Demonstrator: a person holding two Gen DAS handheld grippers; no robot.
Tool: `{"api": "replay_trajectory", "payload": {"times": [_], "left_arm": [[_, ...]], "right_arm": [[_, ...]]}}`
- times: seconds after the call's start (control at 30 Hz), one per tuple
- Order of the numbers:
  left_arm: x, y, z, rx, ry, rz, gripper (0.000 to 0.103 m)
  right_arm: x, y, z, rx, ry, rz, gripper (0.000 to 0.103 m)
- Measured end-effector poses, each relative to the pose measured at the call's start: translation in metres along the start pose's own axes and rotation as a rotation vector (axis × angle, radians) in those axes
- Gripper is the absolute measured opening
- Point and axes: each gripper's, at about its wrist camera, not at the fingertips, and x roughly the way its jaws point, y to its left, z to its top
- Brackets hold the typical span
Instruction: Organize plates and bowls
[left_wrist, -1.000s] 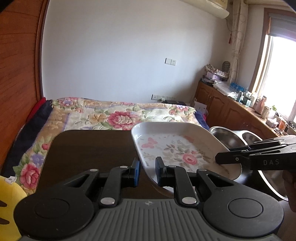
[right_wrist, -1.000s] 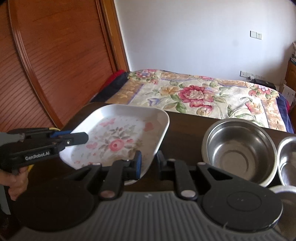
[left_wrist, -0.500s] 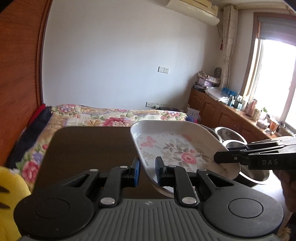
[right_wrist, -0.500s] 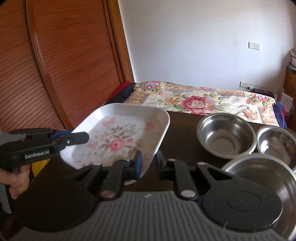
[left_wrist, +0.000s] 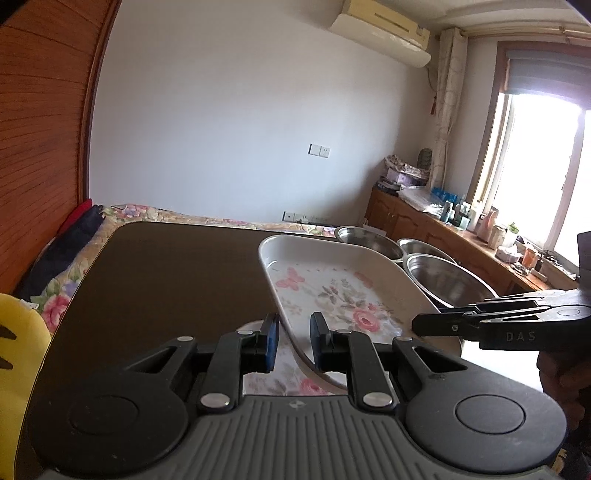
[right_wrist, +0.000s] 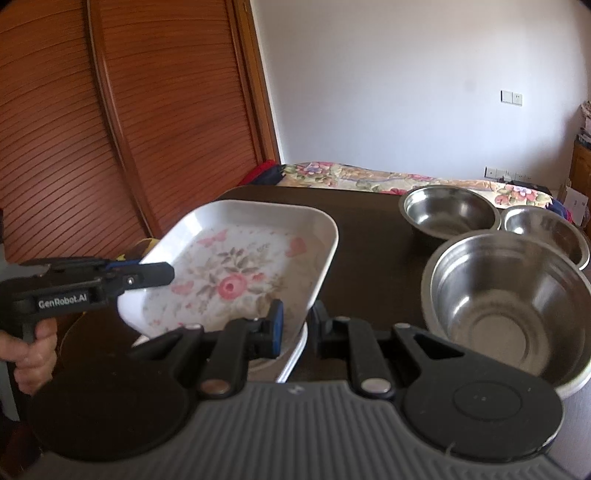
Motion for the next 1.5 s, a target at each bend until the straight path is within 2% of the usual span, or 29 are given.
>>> {"api": "replay_trajectory", "payload": {"times": [0.37, 1.17, 1.5], "left_arm": [[-0.003, 0.001, -0.02, 0.008, 0.018, 0.019, 0.048], [0.007, 0.011, -0.037, -0.001, 0.045, 0.05, 0.048], [0.008, 0.01, -0.037, -0.002, 0.043, 0.067, 0.048]], "right_arm": [[-0.009, 0.01, -0.025, -0.019, -0.011, 0.039, 0.018], [-0.004, 0.02, -0.03, -0.088, -0.012, 0.016, 0.018], [-0.001, 0.021, -0.031, -0.043, -0.031, 0.018, 0.023]]}}
